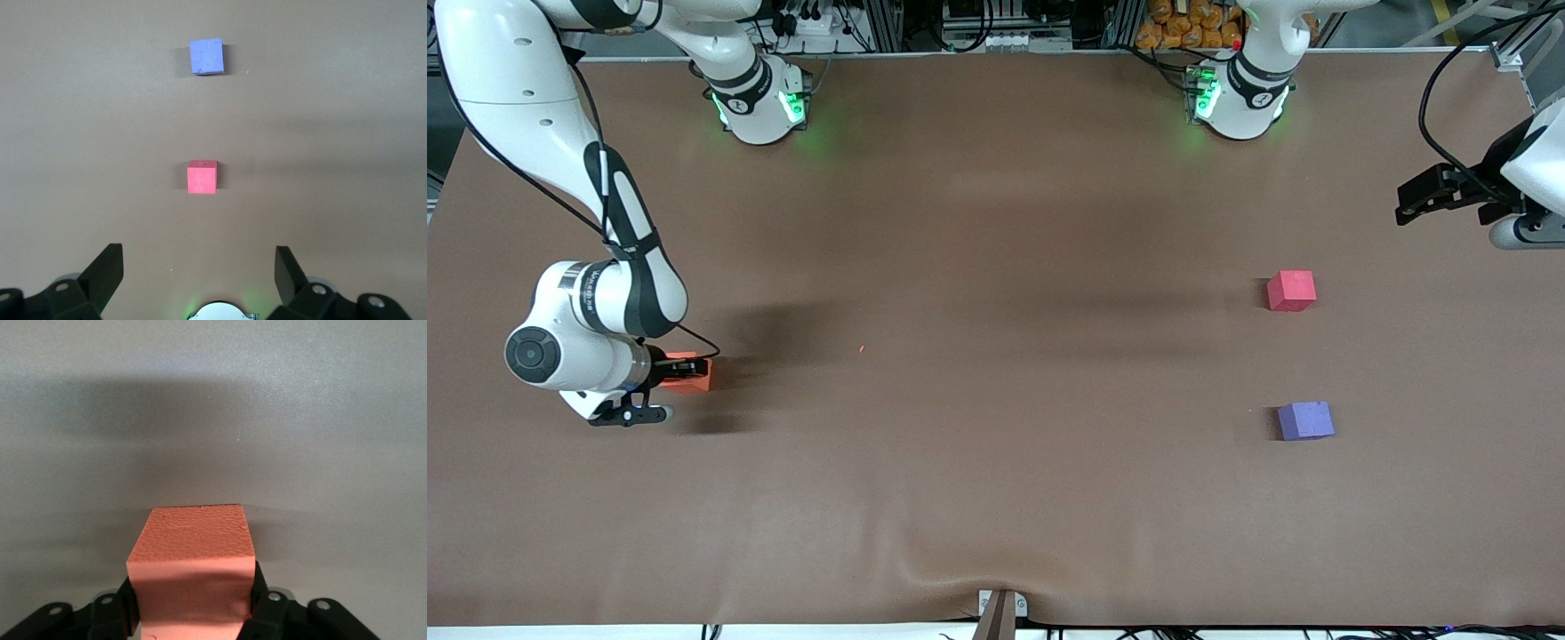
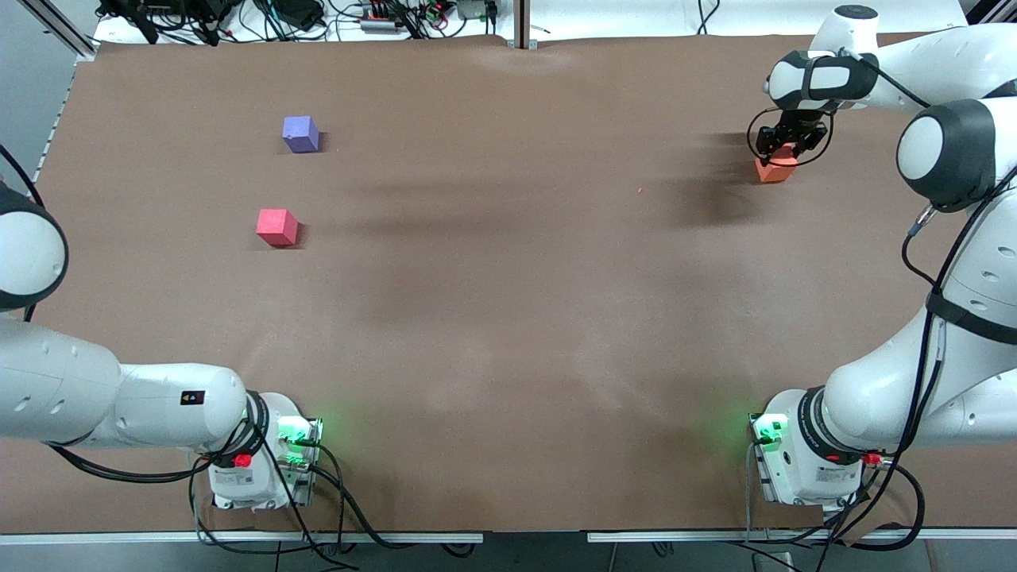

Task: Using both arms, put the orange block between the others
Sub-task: 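Carry the orange cube toward the table middle with the right gripper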

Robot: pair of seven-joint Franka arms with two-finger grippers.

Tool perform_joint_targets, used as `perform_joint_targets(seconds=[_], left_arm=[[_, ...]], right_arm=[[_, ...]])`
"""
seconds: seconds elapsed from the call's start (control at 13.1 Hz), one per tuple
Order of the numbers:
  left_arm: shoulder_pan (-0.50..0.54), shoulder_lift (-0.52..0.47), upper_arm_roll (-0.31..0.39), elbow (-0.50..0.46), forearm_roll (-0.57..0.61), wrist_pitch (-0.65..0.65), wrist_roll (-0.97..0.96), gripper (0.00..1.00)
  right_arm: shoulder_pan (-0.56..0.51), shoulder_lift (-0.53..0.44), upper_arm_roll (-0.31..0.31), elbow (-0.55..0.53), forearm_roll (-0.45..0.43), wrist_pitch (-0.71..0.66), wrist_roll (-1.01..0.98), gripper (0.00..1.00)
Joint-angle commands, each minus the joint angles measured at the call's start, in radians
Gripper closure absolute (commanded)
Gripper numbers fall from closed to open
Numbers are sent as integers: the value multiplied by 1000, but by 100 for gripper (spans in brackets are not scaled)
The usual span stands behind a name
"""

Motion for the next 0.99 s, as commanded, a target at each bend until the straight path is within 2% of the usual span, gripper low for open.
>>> perform_joint_targets(seconds=[0.0, 0.15, 0.46, 0.69, 0.92], left_arm=[[8, -8, -5, -14, -5, 15, 7, 0], [8, -10, -5, -16, -5, 15, 7, 0], [7, -10, -5, -14, -5, 15, 8, 0], [8, -11, -5, -14, -5, 15, 10, 0], [8, -10, -5, -16, -5, 15, 10, 0]], right_arm=[[33, -71, 23, 0, 17, -28, -14, 60], [91, -111, 39, 24, 62, -45, 66, 60], [307, -153, 39, 48, 257, -106, 282, 59], [481, -142, 39, 52, 336, -94, 439, 59], [605, -105, 37, 80, 406, -91, 448, 60]])
